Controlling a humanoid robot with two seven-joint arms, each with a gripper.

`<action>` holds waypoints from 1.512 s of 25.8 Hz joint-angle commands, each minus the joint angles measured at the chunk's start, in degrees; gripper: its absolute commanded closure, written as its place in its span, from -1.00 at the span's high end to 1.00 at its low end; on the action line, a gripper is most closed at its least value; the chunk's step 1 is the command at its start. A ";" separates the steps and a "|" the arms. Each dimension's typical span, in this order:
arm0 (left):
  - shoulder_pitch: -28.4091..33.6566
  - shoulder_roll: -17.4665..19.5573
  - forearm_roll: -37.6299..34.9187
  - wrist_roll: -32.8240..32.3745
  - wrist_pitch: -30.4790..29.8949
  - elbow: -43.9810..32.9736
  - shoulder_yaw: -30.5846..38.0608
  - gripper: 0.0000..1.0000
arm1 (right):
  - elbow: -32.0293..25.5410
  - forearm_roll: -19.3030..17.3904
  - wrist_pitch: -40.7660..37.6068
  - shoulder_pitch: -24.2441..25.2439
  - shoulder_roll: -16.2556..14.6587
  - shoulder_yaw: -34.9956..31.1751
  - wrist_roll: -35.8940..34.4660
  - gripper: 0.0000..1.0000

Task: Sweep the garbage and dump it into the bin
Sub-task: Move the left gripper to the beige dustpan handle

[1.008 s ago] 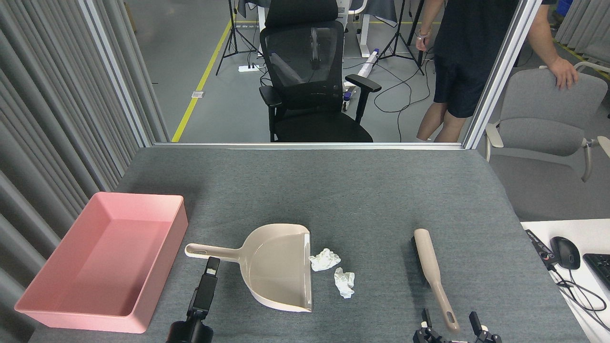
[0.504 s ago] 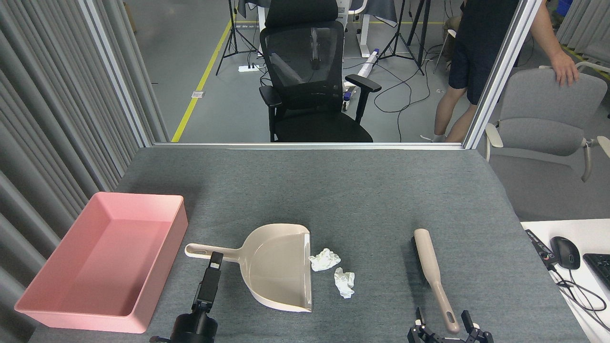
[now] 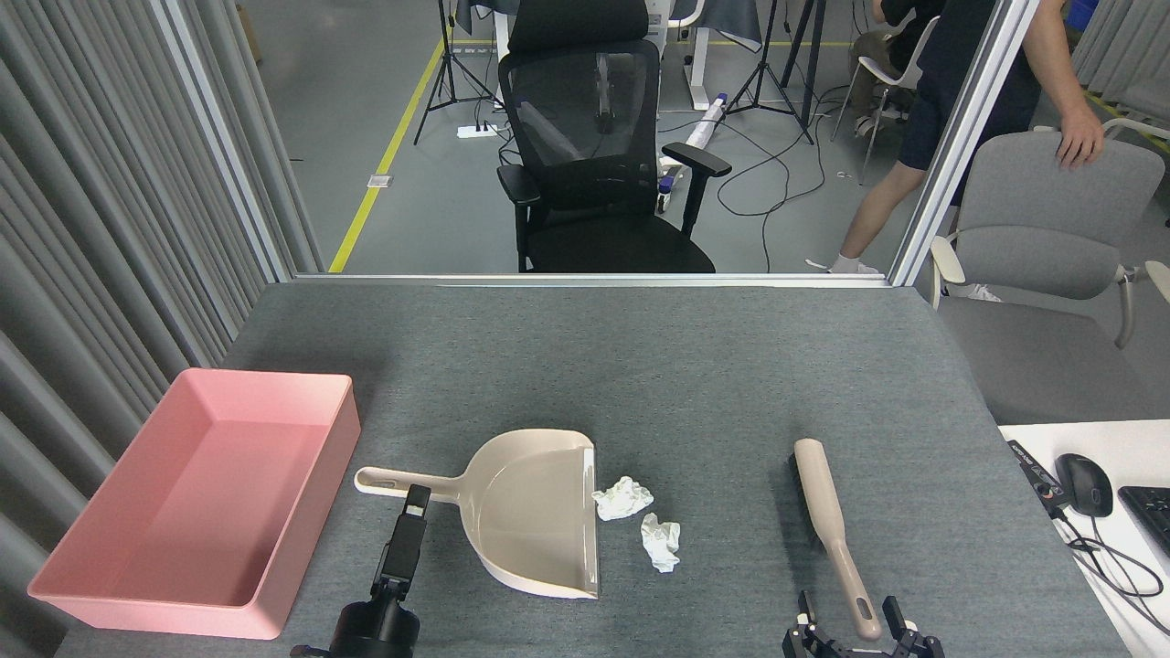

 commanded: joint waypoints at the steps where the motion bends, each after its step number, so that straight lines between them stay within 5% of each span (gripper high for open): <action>1: -0.07 0.06 0.02 -0.02 0.05 0.41 0.00 0.99 | 0.00 -0.01 0.09 0.01 -0.03 -0.04 0.30 0.87; 11: -0.60 0.06 0.10 -0.02 0.23 1.73 0.00 0.99 | 0.44 -2.03 0.09 0.01 -1.44 -0.13 0.30 0.70; 15: -0.78 0.06 0.02 -0.02 0.23 1.82 0.00 0.99 | 1.23 -3.26 0.09 0.01 -3.37 -0.13 0.21 0.36; 33: -0.78 0.06 0.10 -0.02 0.14 1.64 0.44 0.99 | 2.11 -4.58 -0.26 -0.60 -4.86 0.05 0.13 0.36; 36: -0.69 0.06 0.10 -0.02 0.14 1.64 0.44 0.99 | 2.11 -4.67 -0.52 -0.43 -4.78 0.40 0.30 0.06; 39: -0.60 -0.03 0.10 0.07 0.14 1.64 0.44 0.99 | 2.11 -4.67 -1.49 -0.60 -4.78 0.40 0.30 0.04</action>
